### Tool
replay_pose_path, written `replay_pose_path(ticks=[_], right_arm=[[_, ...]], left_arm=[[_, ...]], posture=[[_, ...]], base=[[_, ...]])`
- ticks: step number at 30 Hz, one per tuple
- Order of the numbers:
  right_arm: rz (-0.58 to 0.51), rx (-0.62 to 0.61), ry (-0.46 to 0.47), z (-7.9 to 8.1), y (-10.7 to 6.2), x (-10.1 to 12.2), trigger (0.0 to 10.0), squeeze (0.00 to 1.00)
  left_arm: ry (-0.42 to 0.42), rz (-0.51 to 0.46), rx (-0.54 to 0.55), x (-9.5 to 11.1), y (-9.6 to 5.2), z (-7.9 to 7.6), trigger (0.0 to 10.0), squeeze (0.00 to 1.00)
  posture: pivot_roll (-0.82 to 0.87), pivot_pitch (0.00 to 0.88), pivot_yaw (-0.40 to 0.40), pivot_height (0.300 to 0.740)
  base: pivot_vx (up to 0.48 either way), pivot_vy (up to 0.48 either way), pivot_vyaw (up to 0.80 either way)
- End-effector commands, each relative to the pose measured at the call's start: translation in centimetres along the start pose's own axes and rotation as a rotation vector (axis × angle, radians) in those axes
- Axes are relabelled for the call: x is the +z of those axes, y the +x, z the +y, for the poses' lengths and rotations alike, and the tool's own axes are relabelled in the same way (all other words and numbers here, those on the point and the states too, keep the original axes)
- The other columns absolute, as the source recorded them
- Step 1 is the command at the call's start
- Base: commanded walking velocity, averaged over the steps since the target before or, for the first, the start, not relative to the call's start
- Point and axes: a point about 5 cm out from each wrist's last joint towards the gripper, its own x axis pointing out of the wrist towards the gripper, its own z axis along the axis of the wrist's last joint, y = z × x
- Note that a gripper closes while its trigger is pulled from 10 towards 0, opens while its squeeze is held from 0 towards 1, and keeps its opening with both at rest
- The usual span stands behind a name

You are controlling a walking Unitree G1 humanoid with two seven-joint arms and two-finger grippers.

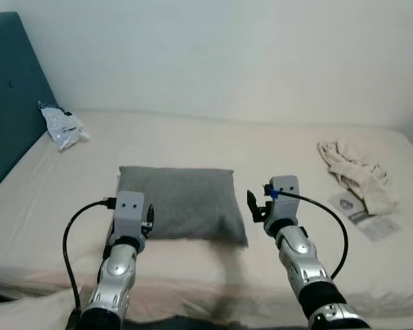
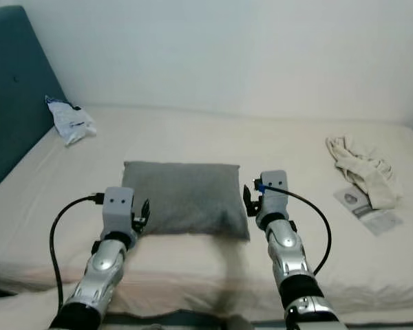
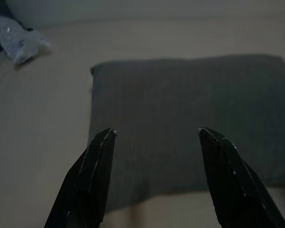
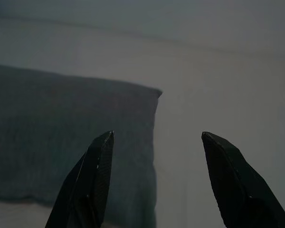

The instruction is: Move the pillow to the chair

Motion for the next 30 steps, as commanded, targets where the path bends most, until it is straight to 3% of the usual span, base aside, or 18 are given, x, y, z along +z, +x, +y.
replay_pose_path(ticks=[1,12,23,30], right_arm=[[-0.002,0.001,-0.007,0.07,-0.04,-0.11,10.0,0.0],[-0.01,-0.01,-0.005,-0.19,-0.25,-0.28,10.0,0.0],[-0.01,-0.02,0.009,-0.31,-0.35,-0.44,10.0,0.0],[-0.035,-0.023,0.033,-0.62,-0.37,-0.16,10.0,0.0]], left_arm=[[0.004,0.014,-0.007,-0.5,-0.29,-0.02,10.0,0.0],[0.012,0.016,-0.032,-0.68,-0.51,-0.27,10.0,0.0],[0.029,0.007,-0.078,-0.56,-0.55,-0.74,10.0,0.0],[0.039,-0.003,-0.087,-0.24,-0.41,-0.57,10.0,0.0]], posture=[[0.0,0.076,-0.008,0.64],[0.0,0.065,-0.005,0.611],[0.0,0.06,0.003,0.611],[0.01,0.086,0.01,0.581]], base=[[0.0,0.0,0.0],[0.0,0.0,0.0],[0.0,0.0,0.0],[0.0,0.0,0.0]])
